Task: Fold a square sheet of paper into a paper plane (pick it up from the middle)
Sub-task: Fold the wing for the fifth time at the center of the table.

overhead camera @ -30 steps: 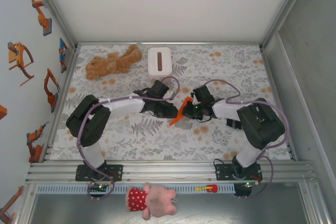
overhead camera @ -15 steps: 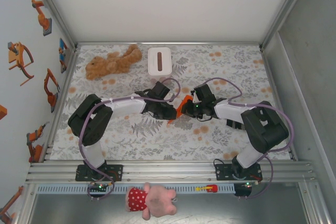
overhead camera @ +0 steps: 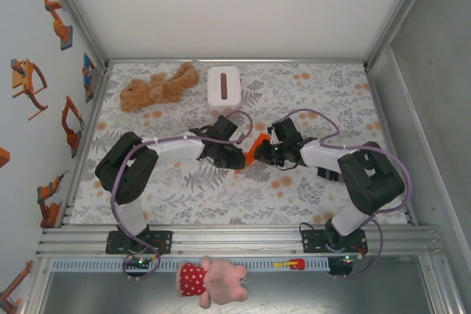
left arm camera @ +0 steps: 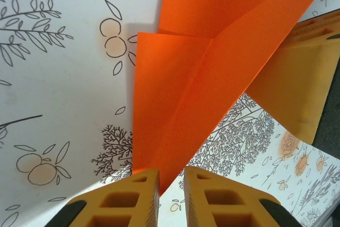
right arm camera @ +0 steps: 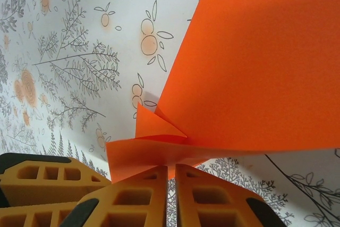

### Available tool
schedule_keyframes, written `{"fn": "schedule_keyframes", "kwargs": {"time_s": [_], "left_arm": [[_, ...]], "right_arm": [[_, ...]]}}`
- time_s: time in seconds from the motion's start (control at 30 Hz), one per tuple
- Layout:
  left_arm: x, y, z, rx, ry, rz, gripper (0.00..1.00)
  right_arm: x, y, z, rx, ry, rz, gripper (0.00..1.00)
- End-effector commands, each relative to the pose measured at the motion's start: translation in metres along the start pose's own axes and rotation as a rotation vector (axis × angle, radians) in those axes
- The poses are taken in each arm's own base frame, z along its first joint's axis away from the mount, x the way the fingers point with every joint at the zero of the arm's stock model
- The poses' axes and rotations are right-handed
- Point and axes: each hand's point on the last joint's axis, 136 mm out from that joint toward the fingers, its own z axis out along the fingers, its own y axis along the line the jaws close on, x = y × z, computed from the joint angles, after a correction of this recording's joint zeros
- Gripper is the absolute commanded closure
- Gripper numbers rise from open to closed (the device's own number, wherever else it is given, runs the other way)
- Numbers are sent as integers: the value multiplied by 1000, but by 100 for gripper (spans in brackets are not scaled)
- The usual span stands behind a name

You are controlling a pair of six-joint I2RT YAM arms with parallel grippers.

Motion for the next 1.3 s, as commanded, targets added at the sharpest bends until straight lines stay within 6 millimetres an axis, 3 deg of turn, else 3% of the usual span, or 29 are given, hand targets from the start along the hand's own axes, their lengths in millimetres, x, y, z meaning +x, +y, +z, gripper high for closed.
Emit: {"fn": "schedule_keyframes", "kwargs": {"time_s": [0.0, 0.67, 1.0, 1.27], "left_arm": [[10, 11, 8, -25, 45, 10, 81], [12, 13, 11, -23, 77, 31, 86], [7, 1, 5, 9, 97, 49, 88], [7, 1, 6, 15, 101, 47, 87]], "right_arm": [[-1, 1, 1, 0, 11, -9, 88], [-3, 3, -2, -1, 5, -20, 88], [-4, 28, -26, -109, -63, -102, 88], [-16, 40, -14, -151, -54, -95, 88]]}}
